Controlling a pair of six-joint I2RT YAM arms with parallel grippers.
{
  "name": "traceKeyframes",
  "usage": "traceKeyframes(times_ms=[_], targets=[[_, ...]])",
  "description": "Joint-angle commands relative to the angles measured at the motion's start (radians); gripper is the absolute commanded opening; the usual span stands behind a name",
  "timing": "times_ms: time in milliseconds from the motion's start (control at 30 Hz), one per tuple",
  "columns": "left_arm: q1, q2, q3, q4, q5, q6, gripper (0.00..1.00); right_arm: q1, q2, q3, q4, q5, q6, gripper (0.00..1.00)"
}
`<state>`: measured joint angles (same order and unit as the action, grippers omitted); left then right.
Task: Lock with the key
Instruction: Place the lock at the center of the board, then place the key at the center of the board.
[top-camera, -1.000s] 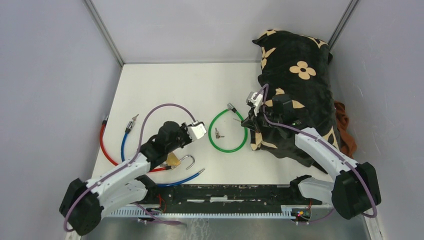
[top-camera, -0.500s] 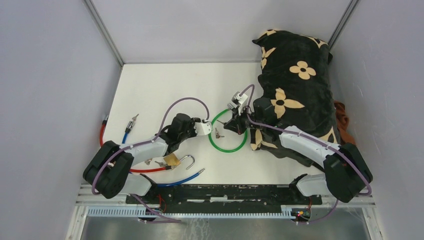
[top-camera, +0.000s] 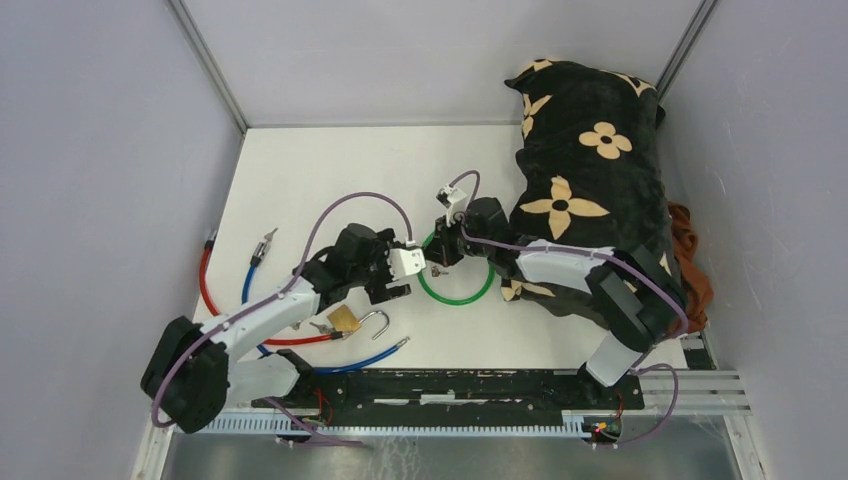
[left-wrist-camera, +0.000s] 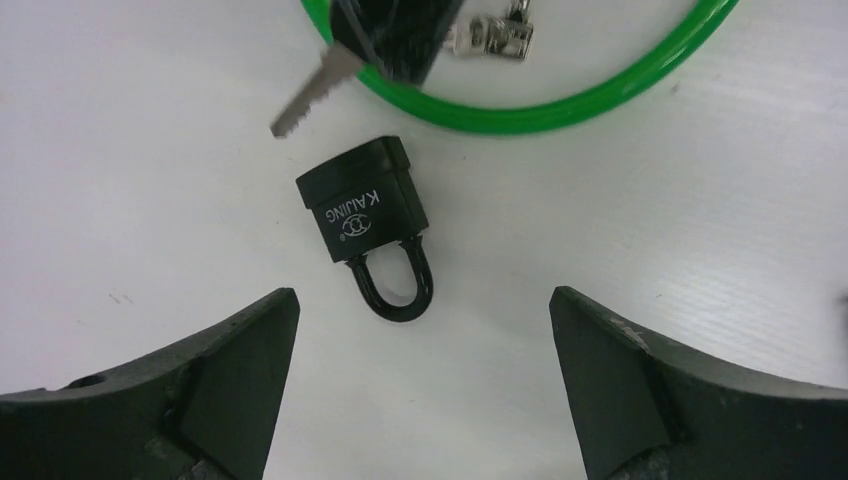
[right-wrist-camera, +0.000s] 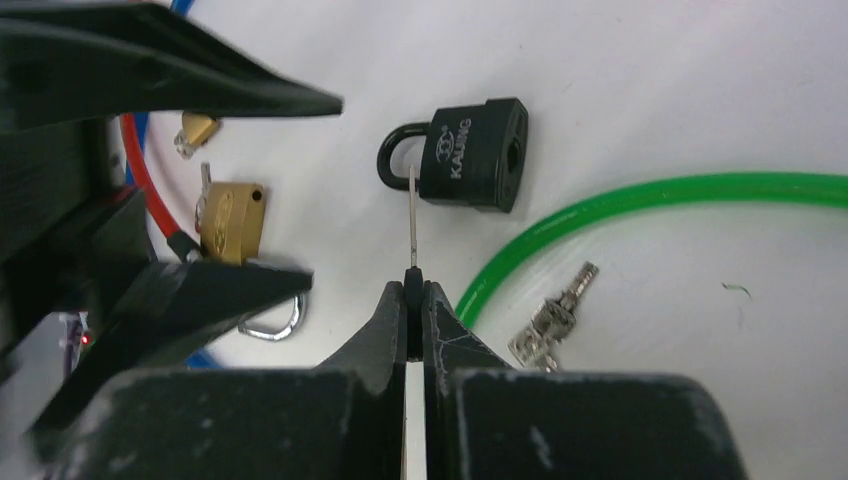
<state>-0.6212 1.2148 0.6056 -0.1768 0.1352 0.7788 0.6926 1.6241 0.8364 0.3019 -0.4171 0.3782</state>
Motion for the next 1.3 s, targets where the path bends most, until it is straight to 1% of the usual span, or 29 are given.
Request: traceKeyframes(times_ms=[0, 67, 133, 167, 267, 367, 400, 533, 700, 800, 900, 967, 1067, 1133, 1167, 1233, 1267], targets=[[0.006, -0.138, 0.059, -0.113, 0.088, -0.304, 1.00, 0.022, 0.114, 0.094, 0.166, 0.098, 0.184, 0.00], [0.048, -0.195, 0.058, -0.091, 0.029, -0.459, 1.00, 0.022, 0.177, 0.171, 0.137, 0.134, 0.171, 0.00], [0.110, -0.264, 0.047, -0.071, -0.023, -0.627, 1.00, 0.022, 0.255, 0.277, 0.060, 0.157, 0.128, 0.00], [0.142, -0.308, 0.039, -0.065, -0.043, -0.684, 1.00, 0.021, 0.280, 0.321, 0.022, 0.163, 0.106, 0.00], [0.222, -0.414, 0.001, -0.050, -0.080, -0.817, 1.00, 0.020, 0.337, 0.363, -0.022, 0.194, 0.082, 0.00], [0.286, -0.498, -0.043, -0.045, -0.046, -0.908, 1.00, 0.016, 0.374, 0.370, -0.032, 0.209, 0.083, 0.00], [0.301, -0.518, -0.055, -0.042, -0.032, -0.927, 1.00, 0.015, 0.388, 0.380, -0.042, 0.202, 0.082, 0.02], [0.350, -0.565, -0.090, -0.034, -0.012, -0.976, 1.00, 0.011, 0.451, 0.460, -0.131, 0.143, 0.053, 0.16], [0.384, -0.601, -0.110, -0.026, -0.011, -0.992, 1.00, -0.001, 0.418, 0.433, -0.168, 0.156, 0.025, 0.29], [0.392, -0.617, -0.124, -0.012, -0.009, -1.001, 1.00, -0.014, 0.394, 0.450, -0.210, 0.154, -0.006, 0.34], [0.398, -0.630, -0.135, -0.002, -0.008, -0.999, 1.00, -0.016, 0.357, 0.496, -0.287, 0.167, -0.081, 0.35], [0.407, -0.641, -0.137, 0.004, -0.024, -0.994, 1.00, -0.013, 0.313, 0.519, -0.320, 0.148, -0.149, 0.37], [0.442, -0.661, -0.140, 0.008, -0.055, -1.004, 1.00, 0.023, 0.248, 0.540, -0.389, 0.090, -0.344, 0.45], [0.479, -0.682, -0.138, 0.008, -0.076, -1.021, 1.00, 0.074, 0.204, 0.516, -0.438, 0.058, -0.476, 0.53], [0.493, -0.694, -0.140, 0.007, -0.088, -1.029, 1.00, 0.111, 0.187, 0.494, -0.460, 0.044, -0.523, 0.55], [0.508, -0.726, -0.144, 0.008, -0.118, -1.037, 1.00, 0.186, 0.152, 0.422, -0.473, 0.013, -0.622, 0.61], [0.512, -0.738, -0.147, 0.007, -0.130, -1.038, 1.00, 0.230, 0.142, 0.390, -0.471, 0.027, -0.661, 0.66]])
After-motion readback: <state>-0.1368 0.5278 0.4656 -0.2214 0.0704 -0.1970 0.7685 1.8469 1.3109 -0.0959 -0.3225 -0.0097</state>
